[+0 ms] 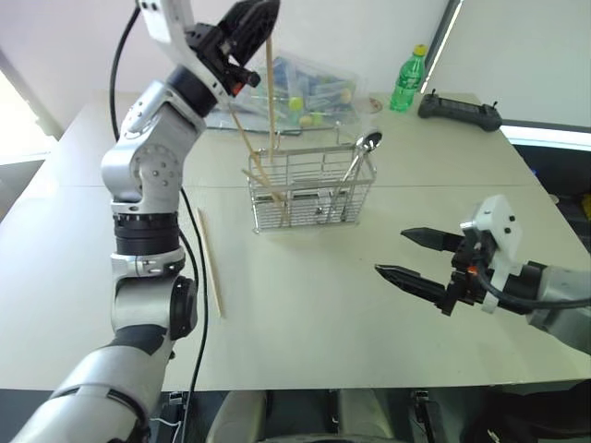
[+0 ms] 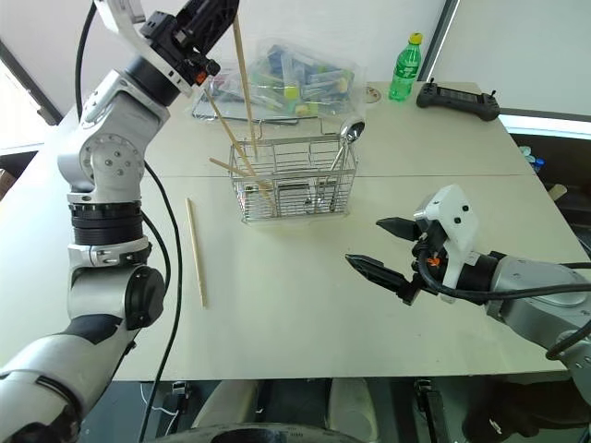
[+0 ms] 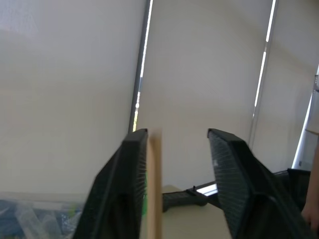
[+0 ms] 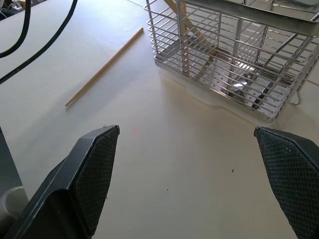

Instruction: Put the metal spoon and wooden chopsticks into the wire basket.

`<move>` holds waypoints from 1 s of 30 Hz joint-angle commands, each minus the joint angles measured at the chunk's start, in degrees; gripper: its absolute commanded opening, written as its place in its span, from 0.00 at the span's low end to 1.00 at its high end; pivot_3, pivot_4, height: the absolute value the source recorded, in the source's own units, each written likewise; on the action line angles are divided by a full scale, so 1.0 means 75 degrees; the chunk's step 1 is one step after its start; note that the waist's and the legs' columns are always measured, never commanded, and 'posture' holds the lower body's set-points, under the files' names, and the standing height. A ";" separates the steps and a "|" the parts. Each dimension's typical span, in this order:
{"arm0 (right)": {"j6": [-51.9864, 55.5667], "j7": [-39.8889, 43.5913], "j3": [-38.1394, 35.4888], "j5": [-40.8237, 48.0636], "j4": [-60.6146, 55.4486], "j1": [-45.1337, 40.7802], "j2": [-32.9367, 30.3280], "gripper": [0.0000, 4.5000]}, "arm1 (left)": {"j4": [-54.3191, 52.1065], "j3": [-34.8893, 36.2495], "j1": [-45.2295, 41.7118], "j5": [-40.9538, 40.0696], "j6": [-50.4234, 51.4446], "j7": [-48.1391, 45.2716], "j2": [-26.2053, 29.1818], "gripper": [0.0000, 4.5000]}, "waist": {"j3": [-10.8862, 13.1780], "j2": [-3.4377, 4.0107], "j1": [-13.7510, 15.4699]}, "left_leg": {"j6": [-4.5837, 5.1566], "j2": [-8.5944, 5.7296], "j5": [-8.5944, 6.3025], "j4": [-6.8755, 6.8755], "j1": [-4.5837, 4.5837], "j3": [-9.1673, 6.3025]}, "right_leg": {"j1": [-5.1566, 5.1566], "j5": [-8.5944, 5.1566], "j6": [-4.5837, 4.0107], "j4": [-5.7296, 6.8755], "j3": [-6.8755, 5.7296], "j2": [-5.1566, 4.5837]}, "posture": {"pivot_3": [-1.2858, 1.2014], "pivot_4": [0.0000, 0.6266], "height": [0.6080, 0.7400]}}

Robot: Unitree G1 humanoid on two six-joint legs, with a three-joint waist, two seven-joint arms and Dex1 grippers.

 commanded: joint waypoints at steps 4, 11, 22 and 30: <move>-0.0152 -0.0048 -0.0193 0.0181 0.0035 -0.0143 0.0004 0.99 | -0.0387 0.0190 0.0001 -0.0298 -0.0016 0.0085 -0.0040 0.99 | 0.0000 0.0000 0.0003 | 0.0000 0.0000 0.0000 0.0002 0.0001 0.0000 | 0.0002 0.0000 0.0001 0.0000 0.0000 0.0000 | 0.52 0.24 0.95; -0.0167 -0.0042 -0.0061 0.0121 0.0185 -0.0257 0.0024 0.99 | -0.0736 0.0521 -0.0395 -0.0777 0.1072 0.0649 0.0635 0.99 | 0.0001 0.0001 -0.0010 | 0.0001 0.0001 0.0000 -0.0001 0.0004 0.0000 | 0.0001 0.0001 0.0002 0.0003 0.0000 0.0001 | 0.52 0.24 0.95; -0.0321 -0.0091 0.0294 -0.0095 0.0236 -0.0284 0.0361 0.99 | 0.2627 0.0961 -0.2350 0.1168 0.3441 0.4515 0.2836 0.99 | -0.0006 0.0026 -0.0008 | 0.0004 -0.0007 -0.0003 -0.0009 0.0029 -0.0003 | 0.0013 -0.0016 0.0037 0.0011 -0.0002 0.0011 | 0.52 0.24 0.95; -0.0374 -0.0231 0.1011 -0.0307 0.0345 -0.0892 0.0678 0.99 | 0.1878 0.1200 -0.0707 0.2023 0.6378 0.6507 0.1277 0.99 | 0.0018 -0.0017 0.0103 | -0.0019 -0.0008 0.0011 0.0006 0.0013 -0.0036 | 0.0009 0.0001 0.0043 0.0026 -0.0003 0.0011 | 0.52 0.24 0.95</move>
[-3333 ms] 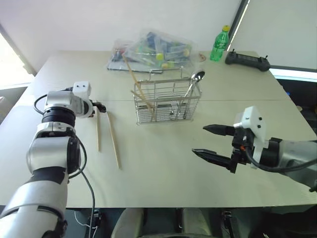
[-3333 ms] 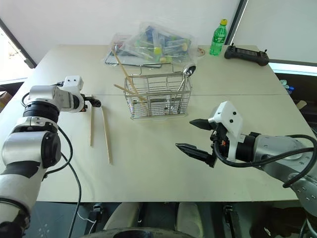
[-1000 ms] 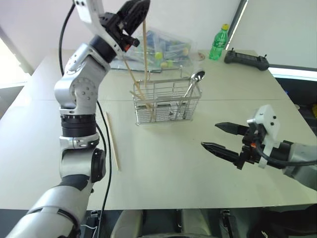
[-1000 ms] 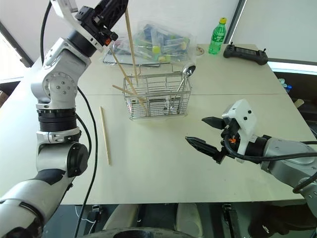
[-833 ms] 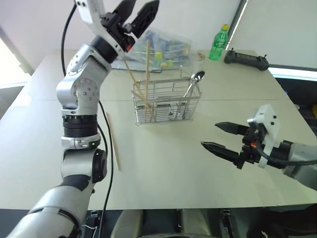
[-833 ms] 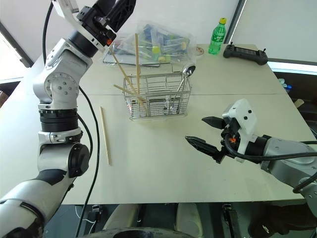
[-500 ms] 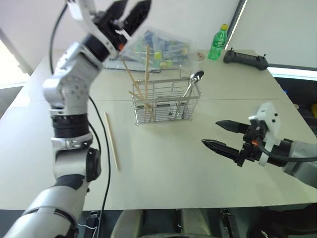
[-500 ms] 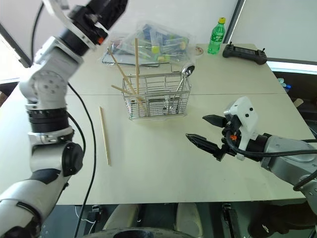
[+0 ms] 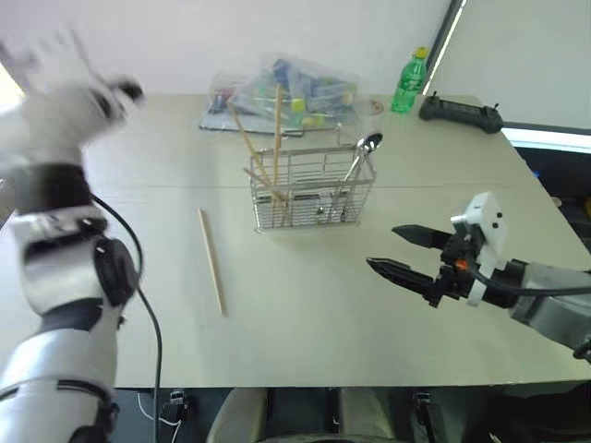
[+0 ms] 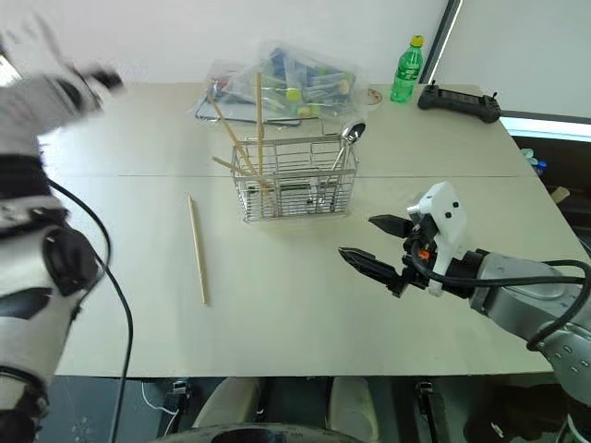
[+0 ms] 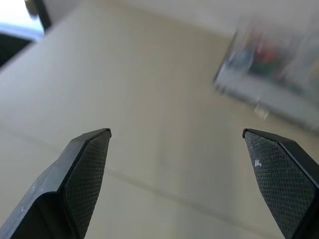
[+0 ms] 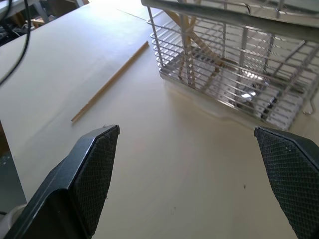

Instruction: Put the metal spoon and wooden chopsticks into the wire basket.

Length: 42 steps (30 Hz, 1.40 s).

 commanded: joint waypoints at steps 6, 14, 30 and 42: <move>-0.0140 -0.0139 0.0374 -0.0133 -0.0035 -0.0346 0.0235 0.99 | -0.1837 0.0438 0.0478 0.0681 0.1967 0.0978 -0.1309 0.99 | -0.0001 -0.0009 0.0018 | -0.0048 -0.0007 0.0027 -0.0005 -0.0078 0.0015 | -0.0094 0.0020 -0.0021 0.0013 0.0006 -0.0005 | 0.52 0.24 0.95; -0.0140 -0.0246 0.0243 -0.0137 -0.0168 -0.0125 0.0343 0.99 | -0.2476 0.0895 0.0835 0.1420 0.3106 0.0965 -0.2216 0.99 | -0.0004 -0.0004 0.0106 | -0.0029 -0.0010 0.0016 -0.0005 -0.0078 0.0026 | -0.0093 0.0023 -0.0025 0.0011 0.0004 0.0000 | 0.52 0.24 0.95; -0.0145 -0.0451 -0.0071 0.0034 -0.0474 0.0402 0.0271 0.99 | -0.0623 0.1124 0.0682 0.1959 0.1783 0.0681 -0.2696 0.80 | -0.0019 0.0021 0.0122 | -0.0042 -0.0007 0.0029 0.0003 -0.0066 0.0025 | -0.0078 0.0045 -0.0030 0.0009 0.0001 0.0005 | 0.52 0.24 0.95; -0.0199 -0.0324 -0.0185 0.0004 -0.0530 0.0631 0.0200 0.99 | -0.0387 0.1699 0.0407 0.1953 0.1667 0.0882 -0.2782 0.01 | -0.0019 0.0021 0.0117 | -0.0039 -0.0004 0.0025 0.0001 -0.0007 0.0028 | -0.0012 0.0027 0.0002 -0.0008 -0.0001 0.0005 | 0.52 0.24 0.95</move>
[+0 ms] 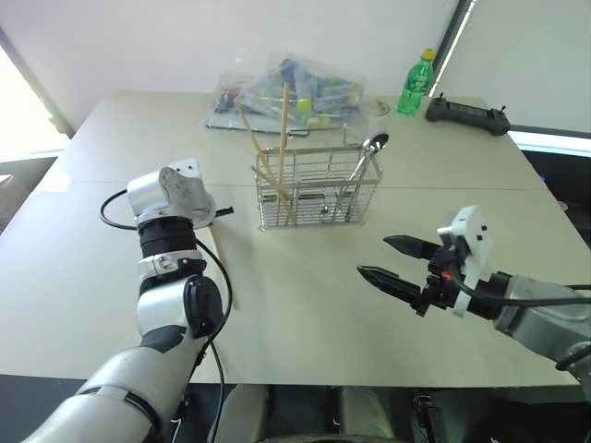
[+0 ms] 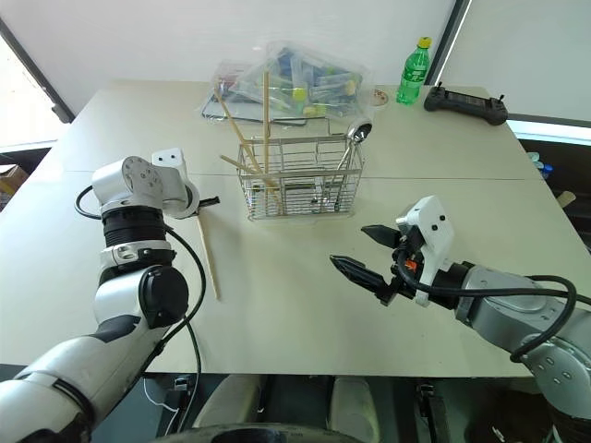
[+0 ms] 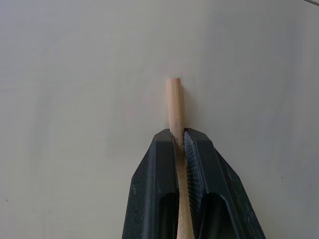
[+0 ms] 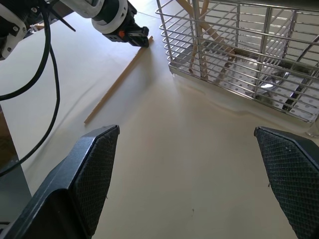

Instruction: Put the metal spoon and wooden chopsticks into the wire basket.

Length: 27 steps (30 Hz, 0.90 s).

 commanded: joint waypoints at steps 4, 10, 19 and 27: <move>-0.0142 0.0133 -0.0259 0.0043 -0.0121 -0.0067 -0.0144 0.99 | 0.0162 0.0714 -0.0324 -0.0023 -0.0118 0.0267 0.0115 0.01 | 0.0000 0.0000 -0.0004 | 0.0001 0.0000 -0.0001 -0.0001 0.0001 0.0000 | 0.0000 0.0000 0.0000 -0.0001 -0.0001 0.0000 | 0.52 0.24 0.95; -0.0105 0.0284 -0.0269 0.0024 0.0058 -0.0177 -0.0235 0.99 | 0.1387 0.0397 -0.1244 0.0007 -0.3225 -0.0265 0.1811 0.01 | 0.0020 -0.0028 -0.0083 | -0.0002 0.0018 0.0000 -0.0009 0.0000 0.0012 | -0.0020 0.0004 -0.0005 0.0003 -0.0001 0.0017 | 0.52 0.24 0.95; 0.0000 0.0297 -0.0225 0.0256 0.0284 -0.0494 -0.0378 0.99 | 0.0790 -0.0573 -0.2494 -0.0802 -0.9078 -0.3496 0.2910 0.01 | 0.0019 -0.0028 0.0081 | 0.0019 0.0004 -0.0013 -0.0007 -0.0042 0.0014 | -0.0024 0.0038 -0.0016 -0.0041 0.0000 -0.0026 | 0.52 0.24 0.95; 0.0085 0.0286 -0.0200 0.0360 0.0292 -0.0519 -0.0384 0.99 | -0.2288 -0.1076 -0.2495 -0.3469 -0.7608 -0.5448 0.2157 0.01 | 0.0015 -0.0015 -0.0078 | 0.0040 0.0005 -0.0024 0.0008 -0.0067 0.0012 | -0.0042 0.0042 -0.0009 -0.0039 -0.0001 -0.0021 | 0.52 0.24 0.95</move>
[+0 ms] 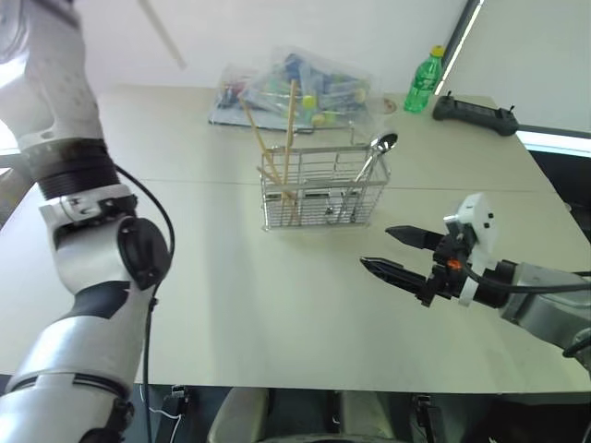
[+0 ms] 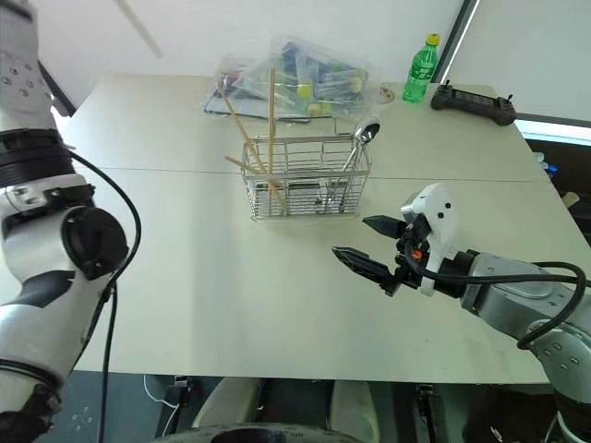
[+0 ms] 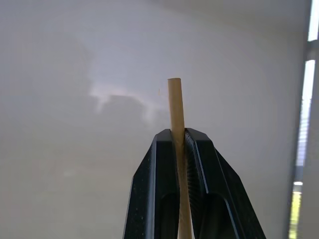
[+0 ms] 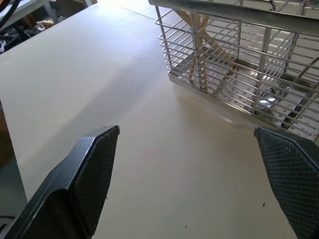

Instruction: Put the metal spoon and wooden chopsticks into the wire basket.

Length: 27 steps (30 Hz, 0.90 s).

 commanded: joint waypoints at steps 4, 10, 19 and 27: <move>0.0004 0.0068 -0.0212 0.0118 -0.0076 -0.0014 -0.0125 0.99 | -0.1687 -0.0491 0.0250 -0.1466 0.1175 -0.0721 -0.0167 0.01 | -0.0009 0.0032 -0.0193 | 0.0000 0.0002 0.0001 -0.0002 0.0016 0.0008 | 0.0006 -0.0001 -0.0001 0.0011 0.0002 0.0016 | 0.52 0.24 0.95; -0.0009 0.0000 -0.0300 0.0115 -0.0124 0.0082 -0.0097 0.99 | -0.2244 -0.1245 0.1228 -0.1544 0.1635 -0.1304 -0.0094 0.01 | -0.0003 0.0049 -0.0172 | 0.0002 0.0015 0.0001 -0.0001 0.0089 0.0032 | 0.0069 -0.0019 0.0023 0.0007 0.0015 0.0025 | 0.52 0.24 0.95; -0.0080 -0.0287 -0.0392 0.0192 -0.0309 0.0278 0.0042 0.99 | -0.2435 -0.1609 0.1913 -0.1525 0.1617 -0.1425 -0.0371 0.01 | -0.0002 0.0048 -0.0160 | 0.0018 0.0015 -0.0009 -0.0007 0.0073 0.0034 | 0.0054 -0.0002 -0.0004 0.0001 0.0023 0.0019 | 0.52 0.24 0.95; -0.0099 -0.0436 -0.0483 0.0262 -0.0264 0.0281 0.0028 0.99 | -0.2493 -0.1583 0.2127 -0.1716 0.1794 -0.1362 -0.0526 0.57 | -0.0002 0.0047 -0.0162 | 0.0019 0.0017 -0.0009 -0.0005 0.0073 0.0038 | 0.0055 -0.0004 -0.0004 -0.0003 0.0023 0.0018 | 0.52 0.24 0.95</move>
